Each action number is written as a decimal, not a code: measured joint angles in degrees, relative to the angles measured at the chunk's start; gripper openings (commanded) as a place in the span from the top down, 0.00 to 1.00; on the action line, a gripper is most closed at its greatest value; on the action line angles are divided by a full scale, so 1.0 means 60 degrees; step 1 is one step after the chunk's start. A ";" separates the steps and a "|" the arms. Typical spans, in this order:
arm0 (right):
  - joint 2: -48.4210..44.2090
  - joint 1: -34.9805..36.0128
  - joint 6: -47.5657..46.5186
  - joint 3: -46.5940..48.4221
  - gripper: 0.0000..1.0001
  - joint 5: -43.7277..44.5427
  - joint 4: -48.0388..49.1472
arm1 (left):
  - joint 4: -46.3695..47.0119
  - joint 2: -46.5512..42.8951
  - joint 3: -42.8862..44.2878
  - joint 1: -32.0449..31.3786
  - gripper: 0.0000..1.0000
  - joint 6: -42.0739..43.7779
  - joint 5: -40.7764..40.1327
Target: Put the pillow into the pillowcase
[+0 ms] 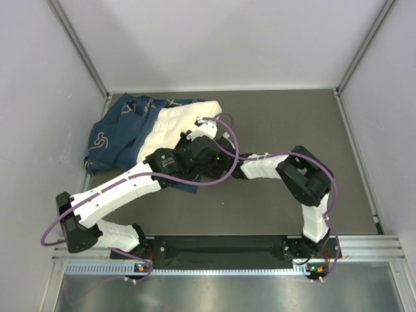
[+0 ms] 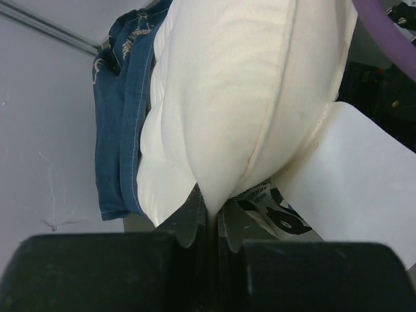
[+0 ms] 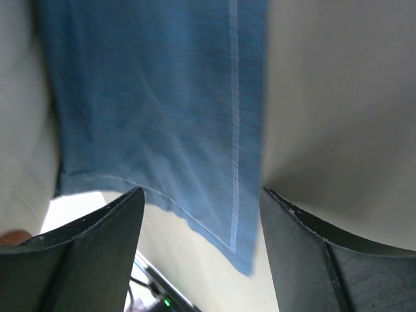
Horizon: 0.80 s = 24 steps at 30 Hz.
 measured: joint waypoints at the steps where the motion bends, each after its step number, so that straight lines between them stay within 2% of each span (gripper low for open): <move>1: 0.0153 0.0073 0.0138 0.0178 0.30 0.0160 0.0109 | 0.0000 0.0000 0.0000 0.0004 1.00 0.0018 -0.0004; 8: 0.0576 0.0463 0.0747 0.0841 0.34 0.1020 -0.0127 | 0.0007 -0.0036 0.0000 0.0080 1.00 0.0168 0.0004; 9: 0.0641 0.0503 0.0816 0.0954 0.46 0.1166 -0.0204 | 0.0007 -0.0051 0.0000 0.0102 1.00 0.0178 0.0004; 10: 0.0688 0.0535 0.0834 0.1038 0.51 0.1271 -0.0273 | 0.0015 -0.0073 0.0000 0.0127 1.00 0.0197 0.0015; 11: 0.0765 0.0576 0.0903 0.1144 0.69 0.1410 -0.0372 | 0.0018 -0.0117 0.0000 0.0164 1.00 0.0222 0.0047; 13: 0.0998 0.0623 0.0987 0.1362 0.87 0.1523 -0.0441 | 0.0018 -0.0222 0.0000 0.0240 1.00 0.0266 0.0117; 14: 0.1155 0.0637 0.1053 0.1472 1.00 0.1552 -0.0386 | 0.0018 -0.0280 0.0000 0.0291 1.00 0.0295 0.0164; 18: 0.1515 0.0634 0.1206 0.1453 1.00 0.1610 0.0073 | 0.0004 -0.0477 0.0000 0.0474 1.00 0.0426 0.0270; 24: 0.1224 0.0393 0.0914 0.0510 1.00 0.1537 0.1351 | 0.0004 -0.0594 0.0007 0.0648 1.00 0.0572 0.0328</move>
